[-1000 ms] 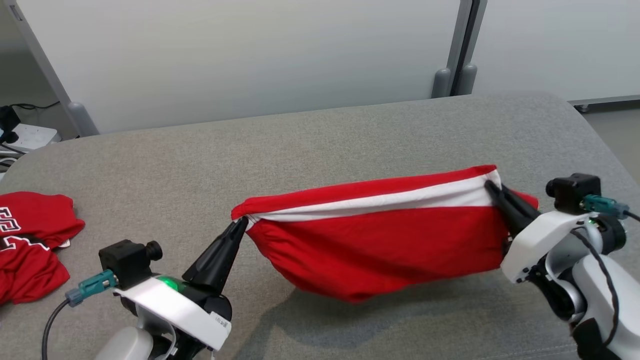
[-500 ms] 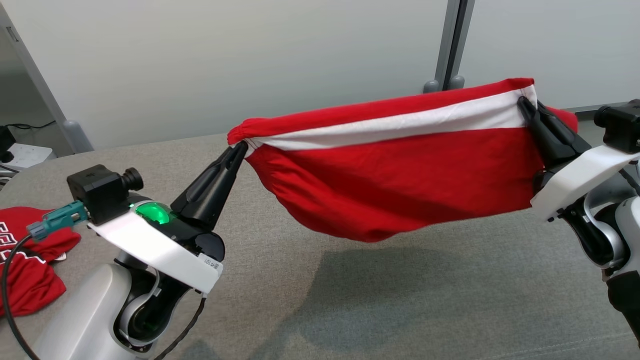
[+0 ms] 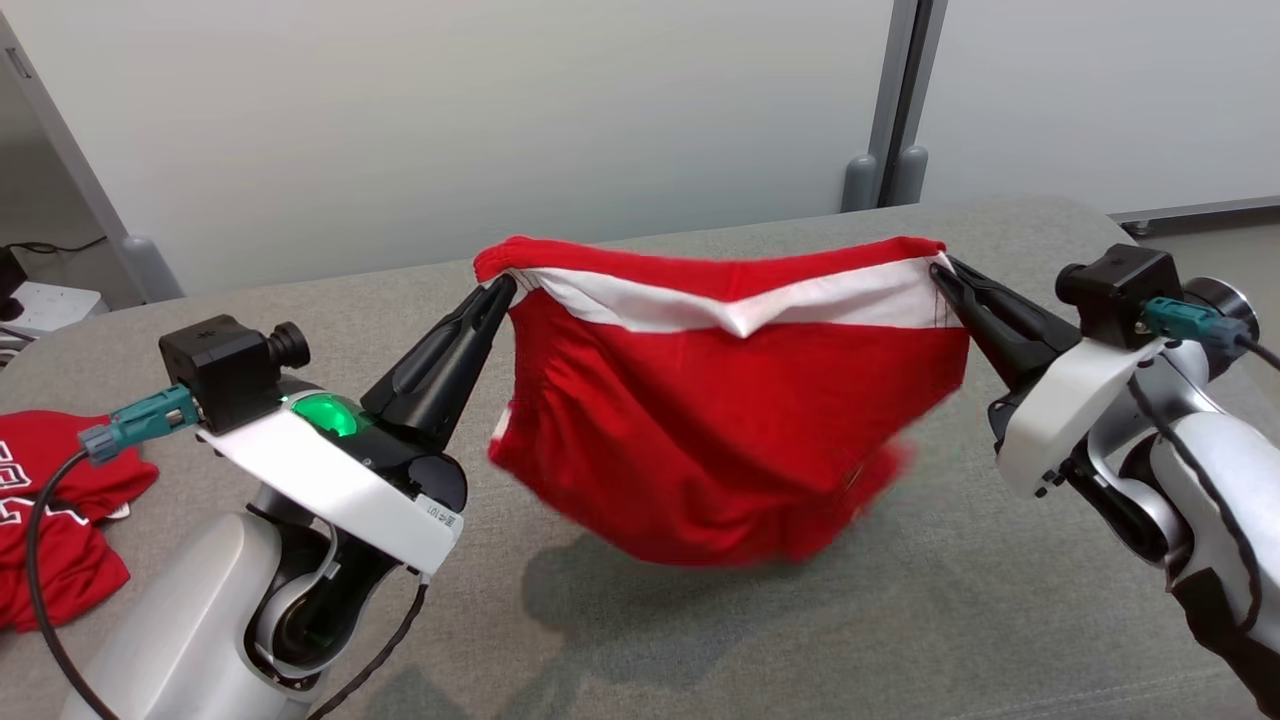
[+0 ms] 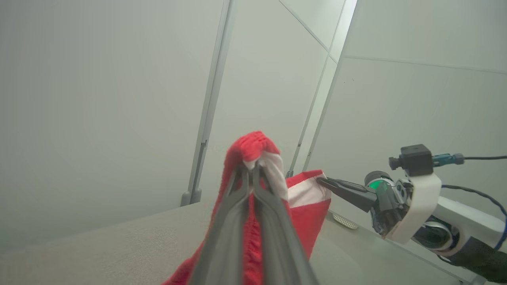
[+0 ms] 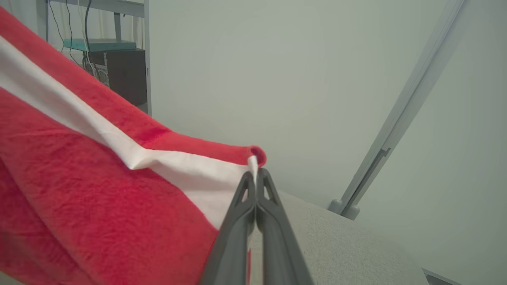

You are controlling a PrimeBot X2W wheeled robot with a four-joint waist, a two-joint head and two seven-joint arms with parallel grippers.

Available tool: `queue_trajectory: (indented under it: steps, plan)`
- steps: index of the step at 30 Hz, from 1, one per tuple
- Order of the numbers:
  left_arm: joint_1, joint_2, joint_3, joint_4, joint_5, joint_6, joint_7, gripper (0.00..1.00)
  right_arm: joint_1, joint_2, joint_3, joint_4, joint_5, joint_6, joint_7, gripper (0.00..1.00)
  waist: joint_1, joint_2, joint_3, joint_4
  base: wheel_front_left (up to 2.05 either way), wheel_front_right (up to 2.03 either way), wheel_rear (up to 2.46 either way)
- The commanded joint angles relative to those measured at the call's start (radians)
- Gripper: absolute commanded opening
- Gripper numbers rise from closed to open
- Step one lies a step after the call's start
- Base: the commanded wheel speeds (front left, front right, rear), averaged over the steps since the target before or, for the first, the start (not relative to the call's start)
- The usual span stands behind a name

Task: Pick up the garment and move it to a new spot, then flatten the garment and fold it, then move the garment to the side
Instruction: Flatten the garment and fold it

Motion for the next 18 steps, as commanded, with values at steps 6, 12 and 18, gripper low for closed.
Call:
queue_trajectory:
  steps: [6,12,18]
  plan:
    - [-0.018,0.068,0.056,-0.146,-0.085,0.011,0.062,0.00,0.045,-0.139,-0.094,-0.133,0.208,0.001,0.021,0.00,0.0000,-0.0001,0.026,0.017,0.00,0.00,0.00]
    - [-0.015,0.110,0.090,-0.275,-0.164,0.049,0.139,0.00,0.103,-0.256,-0.314,-0.287,0.333,0.001,0.081,0.00,0.0000,-0.0001,0.082,0.025,0.00,0.00,0.00]
    - [-0.262,0.052,0.058,-0.027,-0.146,0.032,0.188,0.00,-0.100,-0.145,-0.264,-0.150,0.361,0.001,0.202,0.00,0.0000,-0.0001,0.170,0.017,0.00,0.00,0.00]
